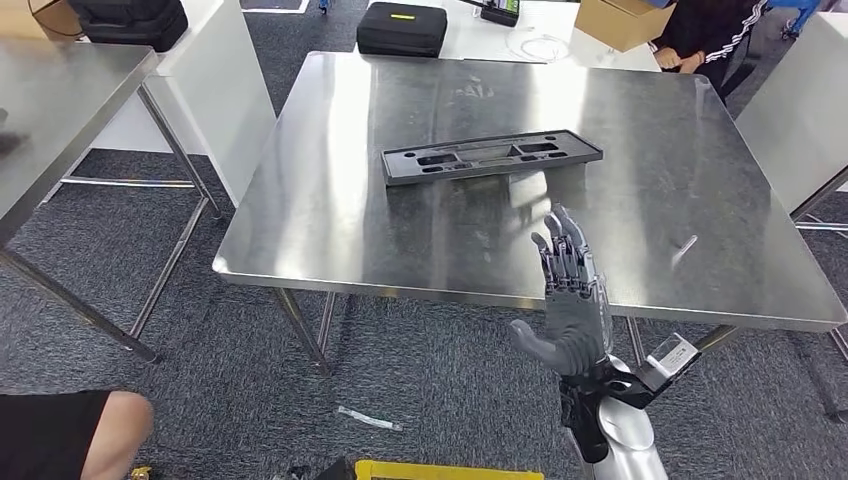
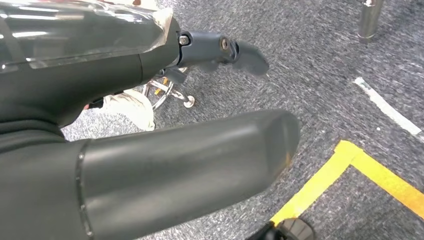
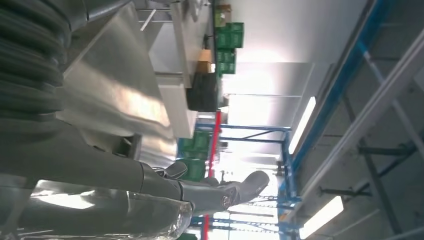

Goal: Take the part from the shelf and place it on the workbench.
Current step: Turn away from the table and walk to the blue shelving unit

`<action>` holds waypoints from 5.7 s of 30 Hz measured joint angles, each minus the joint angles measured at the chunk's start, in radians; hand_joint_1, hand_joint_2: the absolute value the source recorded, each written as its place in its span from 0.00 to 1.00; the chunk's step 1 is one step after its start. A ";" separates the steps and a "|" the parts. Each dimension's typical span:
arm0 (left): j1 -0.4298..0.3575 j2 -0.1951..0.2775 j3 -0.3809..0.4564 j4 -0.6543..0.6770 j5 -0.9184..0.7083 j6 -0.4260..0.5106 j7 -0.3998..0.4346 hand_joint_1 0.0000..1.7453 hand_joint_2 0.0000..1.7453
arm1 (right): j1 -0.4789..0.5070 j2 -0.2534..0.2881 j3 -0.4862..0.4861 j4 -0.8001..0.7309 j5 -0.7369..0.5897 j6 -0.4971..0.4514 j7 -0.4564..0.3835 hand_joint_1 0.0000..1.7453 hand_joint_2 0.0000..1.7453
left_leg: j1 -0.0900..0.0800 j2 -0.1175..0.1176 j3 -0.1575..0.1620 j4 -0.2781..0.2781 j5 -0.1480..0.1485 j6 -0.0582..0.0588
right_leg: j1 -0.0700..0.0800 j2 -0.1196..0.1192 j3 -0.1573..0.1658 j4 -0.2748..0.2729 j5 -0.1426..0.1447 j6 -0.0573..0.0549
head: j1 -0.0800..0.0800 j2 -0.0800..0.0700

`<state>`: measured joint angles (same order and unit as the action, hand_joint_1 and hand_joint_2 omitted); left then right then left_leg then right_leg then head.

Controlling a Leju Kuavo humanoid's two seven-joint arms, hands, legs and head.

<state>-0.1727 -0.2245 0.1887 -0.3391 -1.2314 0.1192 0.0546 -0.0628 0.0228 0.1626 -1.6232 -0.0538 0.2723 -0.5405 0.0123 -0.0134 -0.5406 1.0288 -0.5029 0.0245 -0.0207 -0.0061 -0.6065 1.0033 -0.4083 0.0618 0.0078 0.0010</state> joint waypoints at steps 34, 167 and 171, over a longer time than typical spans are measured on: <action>0.021 -0.009 0.006 -0.026 -0.037 0.074 0.025 0.00 0.00 | -0.159 0.024 -0.172 0.668 0.162 -0.365 0.090 0.00 0.00 | 0.000 0.011 -0.026 -0.018 0.040 0.036 | 0.006 0.000 -0.027 0.065 -0.058 -0.001 | 0.008 0.000; 0.049 0.005 0.312 -0.065 -0.060 -0.055 -0.016 0.00 0.00 | -0.085 0.049 -0.235 1.434 0.616 -0.370 0.774 0.00 0.00 | -0.022 0.128 -0.030 -0.018 0.035 0.022 | 0.017 -0.051 0.068 -0.003 -0.086 -0.005 | 0.011 0.000; 0.043 0.002 0.313 -0.065 -0.068 -0.064 -0.019 0.00 0.00 | -0.081 0.047 -0.242 1.434 0.620 -0.370 0.772 0.00 0.00 | -0.012 0.089 -0.045 0.027 -0.004 -0.002 | 0.001 -0.012 0.065 -0.010 -0.067 -0.038 | 0.010 0.000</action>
<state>-0.1300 -0.2229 0.5021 -0.4046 -1.2996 0.0548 0.0353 -0.1437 0.0697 -0.0798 -0.1896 0.5659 -0.0973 0.2317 0.0000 0.0753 -0.5860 1.0555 -0.5071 0.0229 -0.0198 -0.0183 -0.5415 0.9930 -0.4751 0.0240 0.0176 0.0010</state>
